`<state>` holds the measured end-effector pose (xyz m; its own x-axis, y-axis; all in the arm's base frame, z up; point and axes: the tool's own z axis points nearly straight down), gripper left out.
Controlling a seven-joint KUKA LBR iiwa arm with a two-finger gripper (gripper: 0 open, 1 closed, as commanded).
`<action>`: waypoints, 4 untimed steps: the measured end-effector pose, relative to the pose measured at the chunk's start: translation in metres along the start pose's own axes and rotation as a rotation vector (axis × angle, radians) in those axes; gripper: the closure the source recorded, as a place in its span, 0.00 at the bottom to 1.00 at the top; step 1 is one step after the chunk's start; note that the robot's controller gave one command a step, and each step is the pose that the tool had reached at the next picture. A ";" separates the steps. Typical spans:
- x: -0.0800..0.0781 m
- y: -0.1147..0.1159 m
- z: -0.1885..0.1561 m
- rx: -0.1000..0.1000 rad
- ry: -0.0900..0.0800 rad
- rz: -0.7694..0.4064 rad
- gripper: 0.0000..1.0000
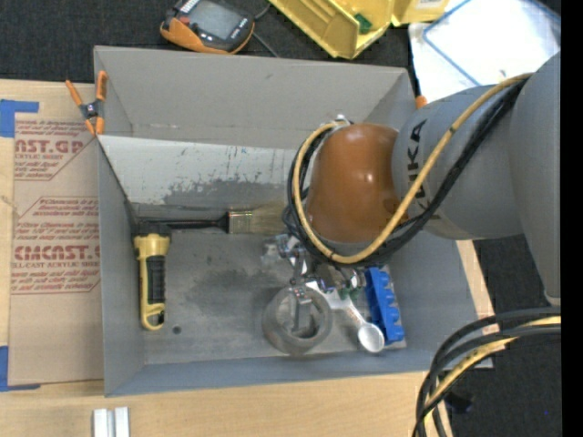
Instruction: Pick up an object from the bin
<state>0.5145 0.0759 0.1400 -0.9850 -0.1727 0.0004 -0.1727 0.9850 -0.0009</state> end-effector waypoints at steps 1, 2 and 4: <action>-0.024 -0.010 -0.073 0.000 -0.009 0.053 0.00; 0.029 -0.002 0.023 -0.003 0.007 -0.091 0.00; 0.002 -0.027 0.029 -0.003 -0.002 0.003 1.00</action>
Offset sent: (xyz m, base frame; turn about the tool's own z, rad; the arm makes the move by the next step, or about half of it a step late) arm -0.0315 -0.0080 -0.0290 -0.1003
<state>0.5171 0.0488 0.1111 -0.9856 -0.1693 -0.0013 -0.1693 0.9856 0.0018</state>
